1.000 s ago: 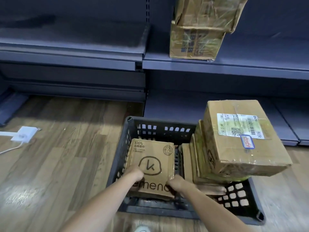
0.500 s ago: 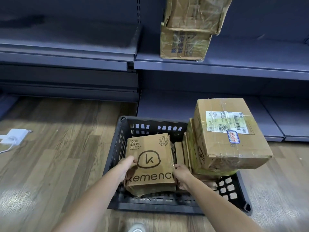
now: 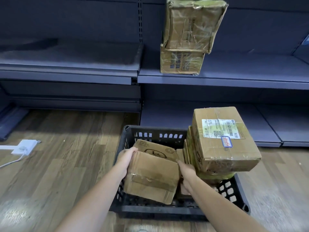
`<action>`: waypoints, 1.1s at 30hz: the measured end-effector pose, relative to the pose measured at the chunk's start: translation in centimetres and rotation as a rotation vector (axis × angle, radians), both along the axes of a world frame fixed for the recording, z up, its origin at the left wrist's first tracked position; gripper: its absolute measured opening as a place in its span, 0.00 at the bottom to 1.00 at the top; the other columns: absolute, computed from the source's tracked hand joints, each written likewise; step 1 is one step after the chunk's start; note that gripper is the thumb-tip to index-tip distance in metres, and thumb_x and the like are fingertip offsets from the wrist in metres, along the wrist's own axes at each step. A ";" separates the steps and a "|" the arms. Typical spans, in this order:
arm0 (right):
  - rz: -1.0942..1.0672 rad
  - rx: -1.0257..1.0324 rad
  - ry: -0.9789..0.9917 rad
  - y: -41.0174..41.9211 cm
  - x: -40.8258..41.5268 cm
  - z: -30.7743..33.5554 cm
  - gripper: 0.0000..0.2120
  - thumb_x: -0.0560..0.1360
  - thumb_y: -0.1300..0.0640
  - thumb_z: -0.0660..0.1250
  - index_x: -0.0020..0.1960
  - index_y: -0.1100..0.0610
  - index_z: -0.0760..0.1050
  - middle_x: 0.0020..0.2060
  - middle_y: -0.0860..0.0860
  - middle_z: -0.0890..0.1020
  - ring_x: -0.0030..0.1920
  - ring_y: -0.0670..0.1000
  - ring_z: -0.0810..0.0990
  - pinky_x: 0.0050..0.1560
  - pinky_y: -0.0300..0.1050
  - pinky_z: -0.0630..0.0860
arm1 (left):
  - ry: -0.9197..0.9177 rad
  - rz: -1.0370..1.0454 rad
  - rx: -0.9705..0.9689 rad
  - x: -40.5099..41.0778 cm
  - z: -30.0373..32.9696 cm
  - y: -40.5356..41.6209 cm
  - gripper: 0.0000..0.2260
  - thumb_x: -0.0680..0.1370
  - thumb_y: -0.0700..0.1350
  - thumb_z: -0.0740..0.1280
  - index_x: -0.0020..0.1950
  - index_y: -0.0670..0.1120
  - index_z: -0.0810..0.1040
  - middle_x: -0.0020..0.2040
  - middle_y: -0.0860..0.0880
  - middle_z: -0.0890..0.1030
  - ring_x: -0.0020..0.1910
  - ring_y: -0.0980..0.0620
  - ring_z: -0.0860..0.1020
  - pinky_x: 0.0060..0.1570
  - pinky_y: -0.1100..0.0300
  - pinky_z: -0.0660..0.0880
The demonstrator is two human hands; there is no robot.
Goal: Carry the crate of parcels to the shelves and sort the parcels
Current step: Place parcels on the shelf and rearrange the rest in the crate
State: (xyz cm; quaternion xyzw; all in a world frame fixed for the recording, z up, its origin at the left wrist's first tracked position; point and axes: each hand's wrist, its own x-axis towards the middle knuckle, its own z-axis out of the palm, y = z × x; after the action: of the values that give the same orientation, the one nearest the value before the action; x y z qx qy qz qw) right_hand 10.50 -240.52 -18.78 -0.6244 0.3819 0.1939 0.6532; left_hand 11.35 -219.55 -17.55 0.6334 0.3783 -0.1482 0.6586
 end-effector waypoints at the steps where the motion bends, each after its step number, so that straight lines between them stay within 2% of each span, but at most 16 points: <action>1: 0.011 0.029 -0.026 0.2 -0.2 1.4 0.20 0.76 0.50 0.67 0.60 0.63 0.73 0.51 0.55 0.78 0.50 0.54 0.74 0.52 0.46 0.71 | -0.030 0.004 -0.033 -0.2 0.9 0.3 0.13 0.72 0.54 0.69 0.50 0.47 0.76 0.52 0.44 0.80 0.51 0.44 0.78 0.53 0.49 0.75; 3: 0.034 0.096 -0.083 0.5 -0.8 3.7 0.25 0.74 0.46 0.69 0.62 0.63 0.73 0.53 0.56 0.80 0.47 0.54 0.77 0.46 0.46 0.74 | -0.110 -0.008 -0.039 -1.1 3.1 0.8 0.18 0.73 0.52 0.70 0.60 0.49 0.75 0.56 0.46 0.79 0.54 0.46 0.77 0.48 0.54 0.75; 4: 0.047 0.116 -0.130 0.7 -1.2 4.7 0.27 0.73 0.46 0.70 0.65 0.61 0.71 0.55 0.56 0.81 0.48 0.54 0.79 0.46 0.48 0.77 | -0.154 -0.042 -0.014 -1.6 4.2 1.0 0.20 0.74 0.50 0.71 0.65 0.48 0.74 0.58 0.47 0.79 0.55 0.48 0.77 0.46 0.56 0.74; 6: 0.090 0.138 -0.256 0.9 -2.0 6.1 0.29 0.73 0.51 0.71 0.71 0.57 0.66 0.59 0.54 0.80 0.53 0.53 0.80 0.56 0.51 0.78 | -0.217 -0.127 0.113 -2.6 6.1 1.4 0.25 0.75 0.48 0.70 0.71 0.49 0.69 0.64 0.48 0.77 0.60 0.48 0.75 0.55 0.55 0.73; 8: 0.204 0.115 -0.406 1.0 -3.1 8.1 0.27 0.75 0.57 0.69 0.72 0.54 0.65 0.59 0.51 0.80 0.53 0.49 0.79 0.52 0.44 0.77 | -0.281 -0.167 0.253 -3.5 8.3 1.5 0.25 0.76 0.50 0.68 0.72 0.48 0.67 0.65 0.49 0.75 0.63 0.47 0.74 0.61 0.53 0.69; 11: 0.417 -0.010 -0.580 0.8 -4.4 11.6 0.31 0.75 0.59 0.68 0.73 0.42 0.60 0.61 0.45 0.77 0.59 0.47 0.76 0.59 0.41 0.72 | -0.335 -0.062 0.355 -4.0 12.0 1.2 0.21 0.77 0.55 0.65 0.62 0.41 0.72 0.56 0.48 0.76 0.53 0.48 0.74 0.53 0.56 0.70; 14: 0.454 -0.127 -0.669 0.2 -5.1 14.4 0.29 0.75 0.56 0.69 0.73 0.48 0.63 0.64 0.46 0.76 0.64 0.49 0.75 0.67 0.48 0.70 | -0.355 0.016 0.413 -4.5 16.3 1.1 0.18 0.78 0.57 0.63 0.39 0.43 0.72 0.37 0.49 0.73 0.37 0.51 0.71 0.37 0.58 0.67; 15: 0.431 -0.142 -0.682 0.0 -5.1 15.2 0.26 0.75 0.55 0.68 0.71 0.49 0.66 0.63 0.47 0.77 0.63 0.50 0.76 0.67 0.50 0.71 | -0.407 0.007 0.366 -4.6 17.4 1.3 0.17 0.78 0.55 0.63 0.39 0.43 0.73 0.36 0.49 0.73 0.35 0.51 0.71 0.34 0.59 0.66; 17: 0.374 -0.174 -0.668 -0.1 -5.1 16.8 0.20 0.77 0.53 0.66 0.67 0.53 0.68 0.61 0.50 0.78 0.62 0.53 0.77 0.66 0.54 0.72 | -0.520 -0.100 0.258 -5.4 19.3 1.1 0.13 0.79 0.50 0.65 0.55 0.42 0.78 0.47 0.49 0.79 0.46 0.52 0.75 0.40 0.62 0.70; 19: 0.270 -0.149 -0.628 -0.1 -4.6 18.0 0.17 0.78 0.53 0.64 0.64 0.56 0.68 0.58 0.52 0.78 0.59 0.54 0.77 0.63 0.53 0.74 | -0.596 -0.274 0.257 -6.3 20.7 0.7 0.20 0.77 0.49 0.68 0.67 0.44 0.72 0.61 0.50 0.77 0.58 0.51 0.75 0.52 0.61 0.71; 22: 0.096 -0.078 -0.544 0.1 -3.9 19.1 0.21 0.77 0.53 0.64 0.66 0.62 0.66 0.58 0.57 0.78 0.57 0.57 0.77 0.56 0.50 0.75 | -0.611 -0.504 0.414 -7.4 21.5 0.4 0.31 0.73 0.50 0.72 0.73 0.47 0.64 0.64 0.52 0.73 0.64 0.52 0.72 0.61 0.59 0.69; 25: 0.044 -0.086 -0.511 0.0 -3.5 19.9 0.17 0.77 0.53 0.64 0.59 0.64 0.68 0.55 0.60 0.78 0.51 0.58 0.78 0.47 0.49 0.78 | -0.627 -0.669 0.508 -7.9 20.9 0.7 0.34 0.73 0.49 0.72 0.76 0.50 0.60 0.67 0.52 0.74 0.67 0.52 0.72 0.65 0.58 0.68; 27: 0.093 -0.104 -0.481 0.2 -3.5 20.5 0.22 0.76 0.51 0.63 0.64 0.65 0.68 0.49 0.58 0.78 0.45 0.57 0.78 0.33 0.45 0.73 | -0.676 -0.587 0.597 -7.9 20.4 0.9 0.27 0.77 0.46 0.68 0.75 0.49 0.63 0.66 0.51 0.75 0.65 0.53 0.73 0.64 0.58 0.69; 28: 0.132 -0.138 -0.470 0.3 -3.5 20.7 0.25 0.76 0.50 0.63 0.66 0.65 0.66 0.48 0.57 0.78 0.44 0.56 0.77 0.31 0.44 0.70 | -0.692 -0.530 0.642 -7.9 20.3 0.9 0.23 0.78 0.45 0.66 0.72 0.49 0.66 0.65 0.51 0.77 0.63 0.53 0.74 0.62 0.59 0.70; 30: 0.210 -0.215 -0.481 0.5 -3.7 21.1 0.30 0.77 0.45 0.62 0.70 0.64 0.62 0.51 0.57 0.78 0.48 0.56 0.78 0.35 0.45 0.71 | -0.717 -0.464 0.713 -7.7 20.1 0.9 0.18 0.79 0.46 0.64 0.69 0.48 0.70 0.63 0.49 0.79 0.62 0.51 0.76 0.59 0.58 0.72; 33: 0.419 -0.427 -0.605 0.5 -4.9 21.5 0.34 0.76 0.38 0.60 0.74 0.57 0.59 0.64 0.55 0.74 0.61 0.56 0.76 0.46 0.45 0.72 | -0.737 -0.443 0.781 -7.2 20.7 0.6 0.15 0.79 0.47 0.64 0.65 0.47 0.75 0.58 0.48 0.81 0.58 0.49 0.78 0.56 0.54 0.74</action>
State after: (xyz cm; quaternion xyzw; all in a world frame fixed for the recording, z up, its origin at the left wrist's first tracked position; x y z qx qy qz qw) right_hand 5.64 -240.06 2.67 -0.8386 0.0692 0.0470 0.5382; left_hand 4.12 -218.96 3.13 0.9032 0.0089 0.0982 0.4178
